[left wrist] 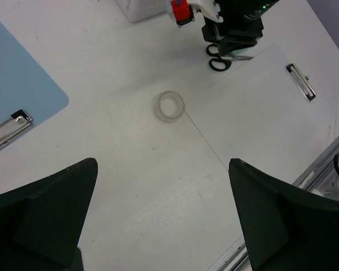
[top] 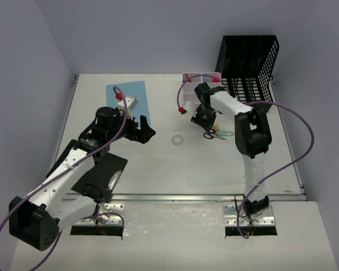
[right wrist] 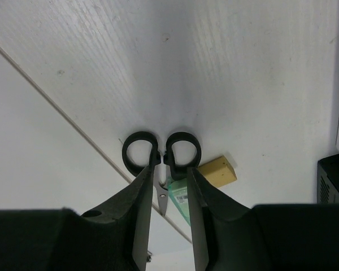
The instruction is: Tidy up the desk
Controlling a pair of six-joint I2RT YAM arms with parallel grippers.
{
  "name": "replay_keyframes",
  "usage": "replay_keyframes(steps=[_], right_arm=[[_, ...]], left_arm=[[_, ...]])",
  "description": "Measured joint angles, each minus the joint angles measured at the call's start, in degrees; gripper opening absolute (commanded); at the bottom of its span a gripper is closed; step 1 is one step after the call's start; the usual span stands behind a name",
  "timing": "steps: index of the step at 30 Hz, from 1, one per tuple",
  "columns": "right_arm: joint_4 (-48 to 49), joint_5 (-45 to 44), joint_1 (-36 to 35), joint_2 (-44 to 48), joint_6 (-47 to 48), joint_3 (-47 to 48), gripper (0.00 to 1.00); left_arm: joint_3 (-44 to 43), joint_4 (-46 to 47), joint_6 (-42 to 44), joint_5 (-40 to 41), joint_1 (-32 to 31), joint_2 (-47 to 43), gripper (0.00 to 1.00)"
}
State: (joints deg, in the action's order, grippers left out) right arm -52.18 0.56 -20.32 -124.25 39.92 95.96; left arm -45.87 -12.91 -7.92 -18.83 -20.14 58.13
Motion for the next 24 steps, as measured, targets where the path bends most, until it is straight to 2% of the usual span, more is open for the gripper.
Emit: replay_keyframes(steps=[24], right_arm=[[-1.1,1.5,1.4,-0.3,-3.8,-1.2,0.33]], left_arm=[[0.2,0.3,-0.1,-0.5,0.0,0.2,0.99]])
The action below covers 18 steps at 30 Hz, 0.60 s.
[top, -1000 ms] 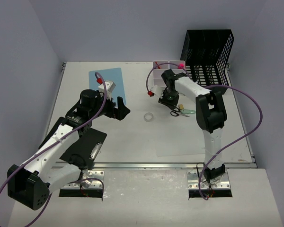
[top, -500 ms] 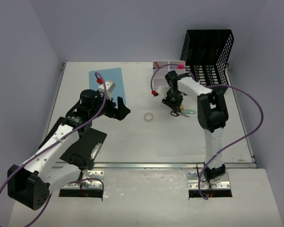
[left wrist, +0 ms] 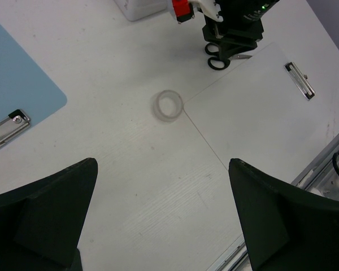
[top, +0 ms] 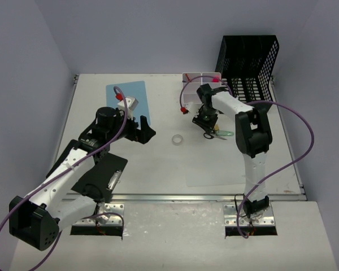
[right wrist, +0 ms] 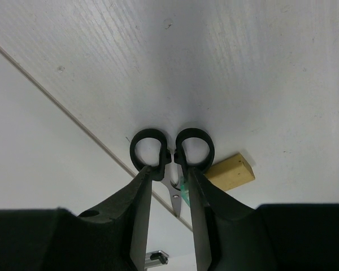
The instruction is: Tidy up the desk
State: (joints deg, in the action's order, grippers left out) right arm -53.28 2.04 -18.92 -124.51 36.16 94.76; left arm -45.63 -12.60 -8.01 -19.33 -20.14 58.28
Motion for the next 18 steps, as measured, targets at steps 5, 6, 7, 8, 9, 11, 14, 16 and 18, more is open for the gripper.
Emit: replay_keyframes(steps=[5,6,7,8,9,11,14,16,18], right_arm=[[0.1,0.1,0.0,-0.3,-0.2,0.3,0.34],[0.1,0.1,0.0,-0.4,-0.2,0.4,0.34],[0.1,0.2,0.0,-0.7,-0.3,0.6,0.34],[0.1,0.2,0.0,-1.1,-0.3,0.8,0.34],[0.1,0.2,0.0,-1.6,-0.4,1.1,0.34],[0.3,0.2,0.0,-2.5,-0.4,1.4,0.34],[0.3,0.2,0.0,-3.7,-0.4,1.4,0.34],[0.4,0.1,0.0,-3.9,-0.4,1.7,0.33],[0.5,0.1,0.0,-4.1,-0.4,2.0,0.31]], left_arm=[[0.0,0.0,0.0,0.0,0.0,0.0,0.99],[0.0,0.0,0.0,0.0,0.0,0.0,0.99],[0.0,0.0,0.0,0.0,0.0,0.0,0.99],[0.0,0.0,0.0,0.0,0.0,0.0,0.99],[0.0,0.0,0.0,0.0,0.0,0.0,0.99],[0.1,0.0,0.0,0.0,0.0,0.0,0.99],[0.4,0.3,0.0,0.0,0.1,0.0,0.99],[0.7,0.4,0.0,0.0,0.2,0.0,0.99],[0.7,0.3,0.0,0.0,0.3,0.0,0.99]])
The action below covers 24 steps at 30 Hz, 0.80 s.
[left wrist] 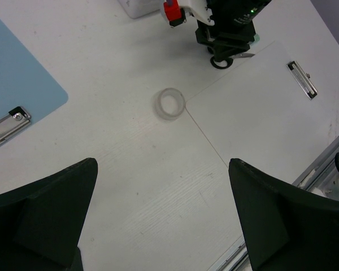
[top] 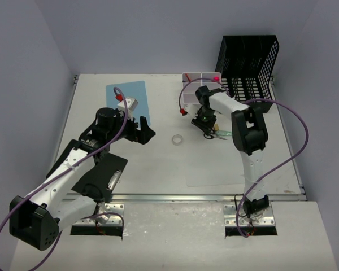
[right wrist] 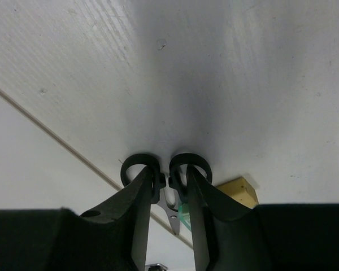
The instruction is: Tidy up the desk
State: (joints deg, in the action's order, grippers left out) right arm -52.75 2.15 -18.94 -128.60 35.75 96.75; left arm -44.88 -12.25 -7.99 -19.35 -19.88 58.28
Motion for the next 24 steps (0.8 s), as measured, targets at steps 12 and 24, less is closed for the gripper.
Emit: replay_keyframes(steps=[12,24], right_arm=[[-3.4,4.1,-1.0,-0.3,-3.0,2.9,0.01],[1.4,10.5,-1.6,17.6,-16.8,7.3,0.01]], left_arm=[[0.0,0.0,0.0,0.0,0.0,0.0,0.99],[0.8,0.9,-1.6,0.5,0.0,-1.1,1.0]])
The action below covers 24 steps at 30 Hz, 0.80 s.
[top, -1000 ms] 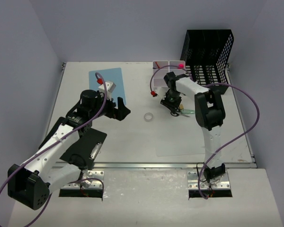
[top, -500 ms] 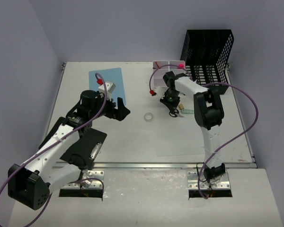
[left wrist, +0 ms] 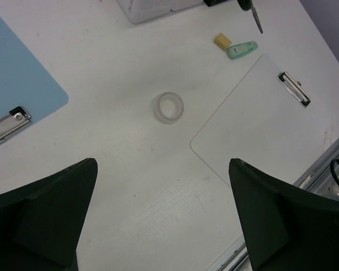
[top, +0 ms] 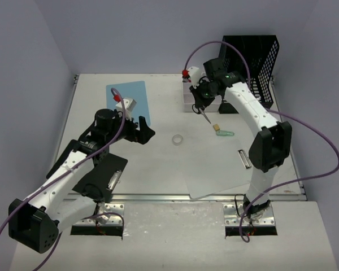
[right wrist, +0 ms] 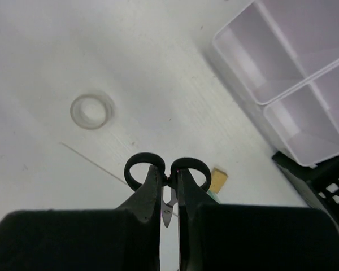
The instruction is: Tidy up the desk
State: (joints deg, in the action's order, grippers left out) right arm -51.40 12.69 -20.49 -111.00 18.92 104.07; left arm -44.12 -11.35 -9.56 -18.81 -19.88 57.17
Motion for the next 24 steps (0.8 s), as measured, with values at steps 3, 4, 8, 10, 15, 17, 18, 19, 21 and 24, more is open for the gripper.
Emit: replay_keyframes(steps=[3,4,8,10,15,17,18,19,21,24], right_arm=[[8.8,-0.6,0.0,6.0,-4.5,-4.0,0.01],[12.3,-1.5,0.0,7.7,-6.4,-5.8,0.01],[28.0,-6.5,0.0,10.8,-13.9,-13.5,0.01],[36.8,-10.0,0.0,11.1,-17.6,-18.0,0.01],[50.2,-23.0,0.0,8.6,-27.6,-21.7,0.01],[54.1,-27.5,0.0,6.5,-30.7,-20.4,0.01],[56.6,-29.2,0.0,5.6,-31.7,-20.2,0.01],[58.8,-30.6,0.0,4.8,-32.5,-20.2,0.01],[61.5,-32.3,0.1,3.6,-33.4,-20.2,0.01],[64.2,-33.6,0.1,2.4,-34.5,-20.2,0.01]], left_arm=[[0.5,0.8,-0.9,1.1,0.0,-1.1,1.0],[0.5,1.1,-1.1,1.5,0.0,-1.4,1.0],[0.5,2.2,-1.8,3.1,0.0,-1.8,1.0],[0.5,2.3,-2.3,3.8,0.0,-1.8,1.0],[0.5,2.9,-2.9,4.8,0.0,-1.6,1.0],[0.5,3.1,-3.0,4.9,0.0,-1.3,1.0],[0.5,3.3,-3.0,4.9,0.0,-1.1,1.0],[0.5,3.4,-3.0,4.9,0.0,-0.9,1.0],[0.5,3.4,-3.0,4.9,0.0,-0.5,1.0],[0.5,3.5,-2.9,4.9,0.1,-0.2,1.0]])
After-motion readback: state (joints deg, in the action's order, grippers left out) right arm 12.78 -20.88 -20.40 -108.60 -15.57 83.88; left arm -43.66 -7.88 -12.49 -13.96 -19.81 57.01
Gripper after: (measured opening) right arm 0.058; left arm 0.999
